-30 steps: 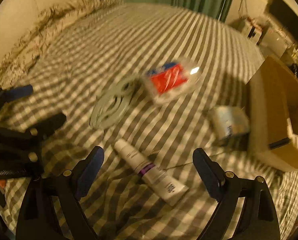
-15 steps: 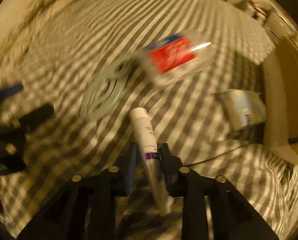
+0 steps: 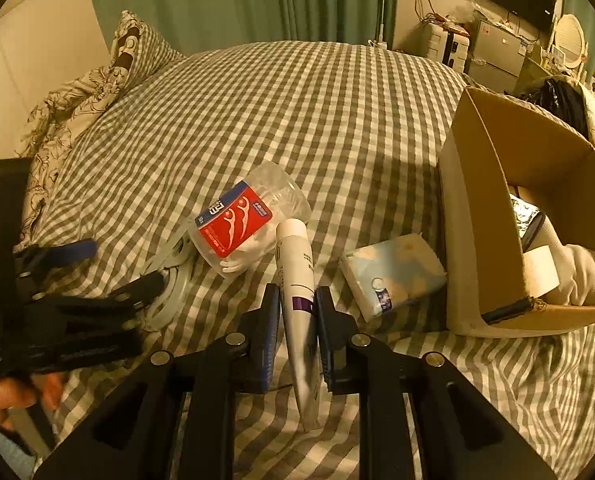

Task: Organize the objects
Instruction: 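Grasp the grey plastic hanger with the left gripper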

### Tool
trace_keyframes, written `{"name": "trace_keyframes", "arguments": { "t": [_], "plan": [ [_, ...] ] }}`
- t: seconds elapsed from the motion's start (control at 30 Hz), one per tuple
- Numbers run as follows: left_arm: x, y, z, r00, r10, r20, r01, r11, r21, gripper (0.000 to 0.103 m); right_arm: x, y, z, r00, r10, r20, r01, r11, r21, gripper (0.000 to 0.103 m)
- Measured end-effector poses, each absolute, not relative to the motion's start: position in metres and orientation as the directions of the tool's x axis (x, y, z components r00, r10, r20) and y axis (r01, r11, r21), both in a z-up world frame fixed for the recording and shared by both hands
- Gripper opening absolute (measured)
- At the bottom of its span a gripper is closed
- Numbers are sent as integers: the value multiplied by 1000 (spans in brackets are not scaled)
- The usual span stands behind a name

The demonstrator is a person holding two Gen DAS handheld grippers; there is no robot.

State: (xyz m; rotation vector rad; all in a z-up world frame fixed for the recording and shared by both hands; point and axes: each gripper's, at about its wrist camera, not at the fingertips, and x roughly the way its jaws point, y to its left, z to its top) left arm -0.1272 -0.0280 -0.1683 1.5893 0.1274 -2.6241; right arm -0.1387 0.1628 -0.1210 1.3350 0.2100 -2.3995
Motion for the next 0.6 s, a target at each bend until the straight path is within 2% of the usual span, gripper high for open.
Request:
{"name": "trace_keyframes", "arguments": {
  "t": [0.1, 0.23, 0.3, 0.6],
  "plan": [
    [-139, -30, -188, -393, 1, -920, 116, -992, -50, 87, -143, 158, -127, -465, -266, -844, 403, -913, 65, 17],
    [-148, -32, -203, -346, 42, -937, 119, -989, -89, 81, -149, 160, -132, -439, -281, -853, 397, -913, 96, 17],
    [-147, -29, -203, -351, 51, -935, 98, -991, -91, 68, -151, 160, -135, -433, -282, -856, 391, -914, 103, 17],
    [-125, -15, -176, -419, 57, -906, 57, -994, -88, 67, -144, 161, -128, -472, -276, -837, 381, -920, 89, 17]
  ]
}}
